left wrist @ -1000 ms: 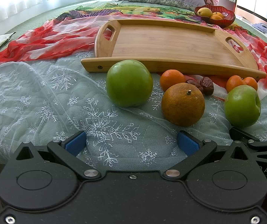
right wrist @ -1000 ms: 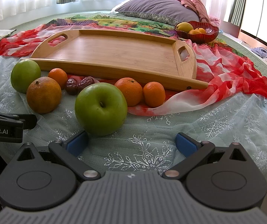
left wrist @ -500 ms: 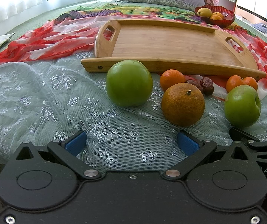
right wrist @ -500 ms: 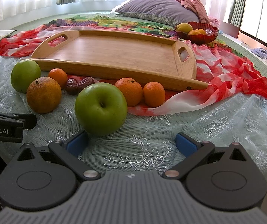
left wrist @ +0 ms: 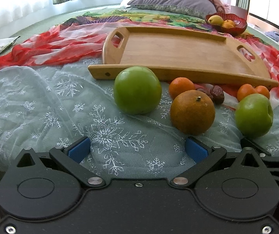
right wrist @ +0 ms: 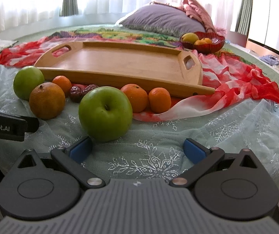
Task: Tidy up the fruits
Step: 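Grasp the large brownish orange with the left tool while the right tool grasps a green apple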
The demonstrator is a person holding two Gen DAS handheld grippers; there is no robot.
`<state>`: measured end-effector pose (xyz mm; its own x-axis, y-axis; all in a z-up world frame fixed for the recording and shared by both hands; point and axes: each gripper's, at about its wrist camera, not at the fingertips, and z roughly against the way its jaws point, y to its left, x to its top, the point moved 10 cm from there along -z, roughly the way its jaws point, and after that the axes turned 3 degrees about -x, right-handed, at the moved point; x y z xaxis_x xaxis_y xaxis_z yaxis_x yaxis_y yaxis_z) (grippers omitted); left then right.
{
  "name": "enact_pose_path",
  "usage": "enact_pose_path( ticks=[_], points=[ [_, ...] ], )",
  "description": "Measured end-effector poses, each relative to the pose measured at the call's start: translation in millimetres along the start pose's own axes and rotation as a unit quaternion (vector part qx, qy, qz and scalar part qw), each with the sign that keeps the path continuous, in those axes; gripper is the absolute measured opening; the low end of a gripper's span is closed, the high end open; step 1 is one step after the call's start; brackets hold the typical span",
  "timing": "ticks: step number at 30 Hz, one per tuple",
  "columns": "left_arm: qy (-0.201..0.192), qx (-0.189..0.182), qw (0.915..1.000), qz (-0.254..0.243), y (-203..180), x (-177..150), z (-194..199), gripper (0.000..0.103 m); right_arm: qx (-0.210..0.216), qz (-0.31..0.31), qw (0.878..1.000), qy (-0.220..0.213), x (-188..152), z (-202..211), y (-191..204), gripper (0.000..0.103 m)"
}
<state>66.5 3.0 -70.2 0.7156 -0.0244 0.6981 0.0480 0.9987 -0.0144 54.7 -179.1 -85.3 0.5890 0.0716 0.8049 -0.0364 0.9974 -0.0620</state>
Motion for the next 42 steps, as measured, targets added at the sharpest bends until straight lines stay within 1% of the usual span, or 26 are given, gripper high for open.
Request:
enact_pose_path(
  ticks=[2, 4, 6, 7, 8, 9, 10, 12, 13, 15, 16, 17, 19, 24, 27, 30, 32, 33, 34, 42],
  points=[
    [-0.004, -0.008, 1.0000, 0.001, 0.0, -1.7, 4.2, 0.102, -0.004, 0.003, 1.000, -0.021, -3.2, 1.9, 0.7, 0.103],
    [-0.011, -0.020, 0.9997, 0.006, 0.5, -2.7, 10.3, 0.096, -0.008, 0.005, 0.999, -0.035, -2.7, 4.8, 0.9, 0.103],
    [-0.020, -0.031, 0.9993, 0.005, 0.4, -3.2, 19.1, 0.085, -0.007, -0.002, 0.999, -0.038, -0.5, 8.2, -0.4, 0.103],
    [-0.025, -0.041, 0.9988, 0.006, -0.9, -2.9, 23.6, 0.082, -0.005, -0.004, 0.999, -0.042, 1.4, 10.5, -1.0, 0.103],
    [-0.029, -0.055, 0.9980, 0.009, -2.3, -2.7, 27.6, 0.076, 0.000, -0.004, 0.999, -0.048, 3.1, 13.6, -0.3, 0.103],
    [-0.031, -0.069, 0.9970, 0.017, -3.5, -2.1, 31.0, 0.071, 0.009, -0.003, 0.998, -0.055, 4.7, 17.1, 1.4, 0.103],
    [-0.034, -0.082, 0.9957, 0.026, -4.8, -1.1, 34.3, 0.068, 0.019, -0.002, 0.998, -0.064, 6.2, 20.9, 4.0, 0.103],
    [-0.046, -0.108, 0.9918, 0.050, -7.7, 2.4, 41.1, 0.059, 0.034, 0.005, 0.996, -0.082, 9.7, 28.4, 10.3, 0.102],
    [-0.052, -0.119, 0.9898, 0.059, -9.2, 4.8, 43.7, 0.058, 0.041, 0.007, 0.995, -0.088, 11.3, 31.2, 13.8, 0.100],
    [-0.058, -0.131, 0.9882, 0.052, -15.7, 8.7, 46.9, 0.056, 0.051, -0.003, 0.994, -0.098, 16.1, 33.8, 16.6, 0.095],
    [-0.062, -0.130, 0.9886, 0.042, -19.0, 10.5, 47.2, 0.055, 0.052, -0.007, 0.994, -0.100, 18.2, 33.3, 16.8, 0.091],
    [-0.067, -0.128, 0.9891, 0.030, -22.0, 12.1, 47.4, 0.054, 0.051, -0.008, 0.994, -0.100, 19.9, 31.9, 17.2, 0.090],
    [-0.078, -0.127, 0.9889, 0.010, -27.6, 15.2, 47.1, 0.054, 0.046, 0.000, 0.994, -0.101, 21.0, 27.7, 19.3, 0.085],
    [-0.089, -0.126, 0.9880, -0.015, -34.9, 19.4, 41.2, 0.054, 0.034, 0.025, 0.993, -0.109, 19.1, 18.7, 27.4, 0.077],
    [-0.091, -0.126, 0.9876, -0.025, -38.4, 22.0, 36.6, 0.054, 0.036, 0.028, 0.993, -0.111, 18.7, 14.8, 30.9, 0.076],
    [-0.090, -0.123, 0.9878, -0.032, -41.3, 22.6, 30.3, 0.054, 0.036, 0.027, 0.991, -0.123, 18.8, 11.6, 33.3, 0.075],
    [-0.092, -0.121, 0.9876, -0.040, -43.8, 22.1, 27.1, 0.054, 0.033, 0.029, 0.991, -0.130, 19.4, 8.8, 33.7, 0.069],
    [-0.091, -0.121, 0.9876, -0.043, -44.9, 21.8, 25.0, 0.054, 0.028, 0.028, 0.990, -0.133, 19.1, 7.5, 34.0, 0.064],
    [-0.091, -0.122, 0.9874, -0.045, -46.3, 21.4, 23.1, 0.054, 0.025, 0.027, 0.990, -0.135, 19.6, 6.1, 33.3, 0.063],
    [-0.079, -0.123, 0.9885, -0.039, -49.2, 18.0, 5.7, 0.054, 0.027, 0.020, 0.989, -0.146, 18.7, 1.4, 33.4, 0.063]
  ],
)
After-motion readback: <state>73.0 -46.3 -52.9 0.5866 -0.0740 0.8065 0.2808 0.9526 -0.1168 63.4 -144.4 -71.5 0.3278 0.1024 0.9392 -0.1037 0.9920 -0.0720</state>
